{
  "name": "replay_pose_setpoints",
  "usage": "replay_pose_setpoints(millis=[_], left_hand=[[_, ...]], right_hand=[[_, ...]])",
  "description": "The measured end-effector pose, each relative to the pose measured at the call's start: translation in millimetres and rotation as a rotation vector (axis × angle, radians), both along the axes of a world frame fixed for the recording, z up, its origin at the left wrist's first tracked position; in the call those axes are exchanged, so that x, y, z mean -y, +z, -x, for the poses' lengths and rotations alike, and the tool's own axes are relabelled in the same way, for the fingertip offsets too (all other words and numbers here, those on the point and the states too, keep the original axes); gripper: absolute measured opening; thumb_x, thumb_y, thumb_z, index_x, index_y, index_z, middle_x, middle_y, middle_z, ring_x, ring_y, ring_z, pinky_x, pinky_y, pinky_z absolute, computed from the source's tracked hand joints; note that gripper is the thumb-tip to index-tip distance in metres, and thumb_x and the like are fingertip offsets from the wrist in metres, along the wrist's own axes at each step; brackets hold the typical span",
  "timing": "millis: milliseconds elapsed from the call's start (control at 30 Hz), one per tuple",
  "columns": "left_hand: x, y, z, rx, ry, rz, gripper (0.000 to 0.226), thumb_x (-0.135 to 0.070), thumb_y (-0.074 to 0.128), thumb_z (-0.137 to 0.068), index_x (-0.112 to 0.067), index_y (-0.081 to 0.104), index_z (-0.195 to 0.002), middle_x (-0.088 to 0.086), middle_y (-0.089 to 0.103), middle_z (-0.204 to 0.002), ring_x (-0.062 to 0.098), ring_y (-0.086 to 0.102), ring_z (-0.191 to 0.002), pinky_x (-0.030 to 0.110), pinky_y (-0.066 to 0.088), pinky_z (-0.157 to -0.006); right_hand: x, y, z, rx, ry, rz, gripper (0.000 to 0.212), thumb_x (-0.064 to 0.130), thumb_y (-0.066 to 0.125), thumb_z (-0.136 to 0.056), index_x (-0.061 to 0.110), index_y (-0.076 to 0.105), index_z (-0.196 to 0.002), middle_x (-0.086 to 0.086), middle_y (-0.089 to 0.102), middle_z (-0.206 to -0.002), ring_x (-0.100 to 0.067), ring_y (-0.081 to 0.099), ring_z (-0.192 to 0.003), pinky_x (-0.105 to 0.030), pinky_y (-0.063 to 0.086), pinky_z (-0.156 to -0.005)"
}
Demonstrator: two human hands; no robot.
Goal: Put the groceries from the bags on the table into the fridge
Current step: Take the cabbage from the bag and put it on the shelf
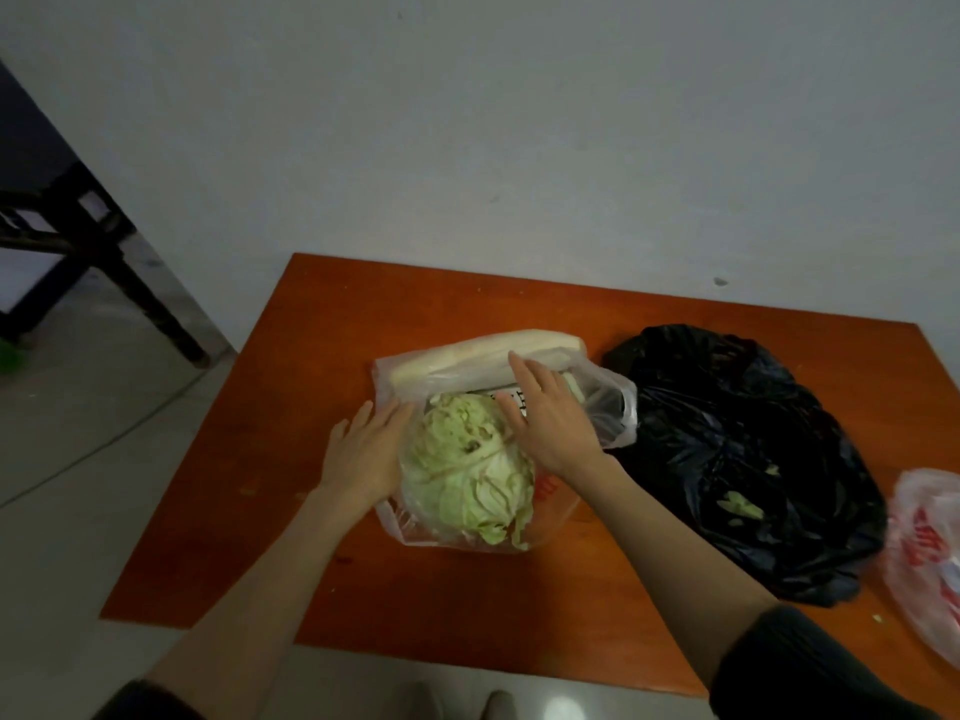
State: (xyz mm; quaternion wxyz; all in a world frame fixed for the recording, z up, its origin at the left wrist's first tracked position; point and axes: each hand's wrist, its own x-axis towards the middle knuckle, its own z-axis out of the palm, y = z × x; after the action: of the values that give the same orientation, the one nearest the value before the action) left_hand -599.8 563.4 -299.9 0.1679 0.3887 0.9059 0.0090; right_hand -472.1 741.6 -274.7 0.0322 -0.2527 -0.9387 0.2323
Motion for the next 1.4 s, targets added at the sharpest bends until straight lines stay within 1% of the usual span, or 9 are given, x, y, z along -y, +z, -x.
replay_pose_setpoints(millis=[133,300,400,533,700,800,1000,1200,1400], left_hand=[[11,-14,1,0.048,0.026,0.105,0.065,-0.024,0.041,-0.095,-0.027,0.005,-0.149,-0.008,0.008,-0.157,0.024,0.001,-0.145,0.048,0.009,-0.115],[25,-22,-6,0.178,0.048,0.121,0.069,-0.017,0.037,-0.095,-0.027,-0.004,-0.149,-0.007,-0.001,-0.158,0.023,-0.006,-0.145,0.051,0.000,-0.116],[22,-16,-10,0.135,0.096,-0.143,0.055,-0.008,0.039,-0.093,-0.018,0.027,-0.146,0.001,0.022,-0.155,0.023,0.012,-0.144,0.046,0.006,-0.116],[18,-7,-23,-0.074,0.044,-0.566,0.039,-0.015,0.036,-0.091,-0.011,0.055,-0.125,0.007,0.056,-0.124,0.026,0.053,-0.115,0.040,0.041,-0.097],[4,-10,-46,0.351,0.084,-0.570,0.060,-0.050,0.024,-0.096,-0.022,0.016,-0.148,-0.003,0.014,-0.155,0.012,0.011,-0.143,0.031,0.018,-0.112],[9,-17,-57,0.435,0.163,-0.556,0.067,-0.052,0.020,-0.091,-0.019,0.013,-0.148,-0.001,0.009,-0.157,0.011,0.006,-0.143,0.025,0.013,-0.110],[23,-8,-71,0.305,0.152,-0.675,0.046,-0.044,0.032,-0.096,-0.015,0.043,-0.130,0.004,0.045,-0.133,0.019,0.041,-0.125,0.024,0.032,-0.097],[25,-11,-87,0.110,0.004,-0.592,0.062,-0.056,0.031,-0.088,-0.017,0.042,-0.135,0.005,0.048,-0.127,0.018,0.034,-0.123,0.040,0.033,-0.102],[28,-17,-105,0.016,-0.057,-0.534,0.057,-0.051,0.028,-0.092,-0.021,0.033,-0.141,0.003,0.043,-0.131,0.017,0.031,-0.122,0.039,0.031,-0.095]], right_hand=[[10,-8,0,0.022,-0.020,0.024,0.056,0.047,0.029,-0.097,0.016,0.027,-0.145,-0.009,0.029,-0.145,-0.025,0.024,-0.135,-0.048,0.035,-0.105],[39,-32,-20,-0.048,-0.088,0.321,0.056,0.054,0.032,-0.093,0.035,0.023,-0.145,-0.002,0.011,-0.156,-0.023,0.009,-0.143,-0.042,0.015,-0.116],[47,-41,-22,-0.140,-0.164,0.467,0.055,0.054,0.035,-0.092,0.038,0.023,-0.144,0.003,0.015,-0.156,-0.015,0.011,-0.143,-0.032,0.011,-0.115],[47,-43,-21,-0.138,-0.187,0.513,0.054,0.052,0.039,-0.093,0.038,0.026,-0.143,0.006,0.018,-0.155,-0.011,0.013,-0.142,-0.030,0.011,-0.114],[55,-43,-28,-0.187,-0.209,0.546,0.055,0.054,0.041,-0.092,0.036,0.029,-0.142,0.007,0.020,-0.154,-0.007,0.013,-0.141,-0.036,0.015,-0.117],[65,-43,-40,-0.230,-0.226,0.511,0.061,0.065,0.040,-0.080,0.039,0.036,-0.136,0.007,0.026,-0.148,-0.010,0.022,-0.137,-0.038,0.022,-0.113],[81,-43,-63,-0.382,-0.361,0.430,0.051,0.062,0.041,-0.081,0.029,0.048,-0.120,0.007,0.047,-0.114,-0.006,0.046,-0.106,-0.031,0.043,-0.090],[99,-47,-82,-0.349,-0.464,0.411,0.072,0.059,0.043,-0.083,0.025,0.030,-0.144,0.004,0.032,-0.124,-0.014,0.041,-0.117,-0.035,0.041,-0.100],[106,-49,-97,-0.313,-0.502,0.545,0.073,0.064,0.037,-0.082,0.028,0.029,-0.145,0.001,0.030,-0.137,-0.014,0.032,-0.128,-0.044,0.035,-0.108]])
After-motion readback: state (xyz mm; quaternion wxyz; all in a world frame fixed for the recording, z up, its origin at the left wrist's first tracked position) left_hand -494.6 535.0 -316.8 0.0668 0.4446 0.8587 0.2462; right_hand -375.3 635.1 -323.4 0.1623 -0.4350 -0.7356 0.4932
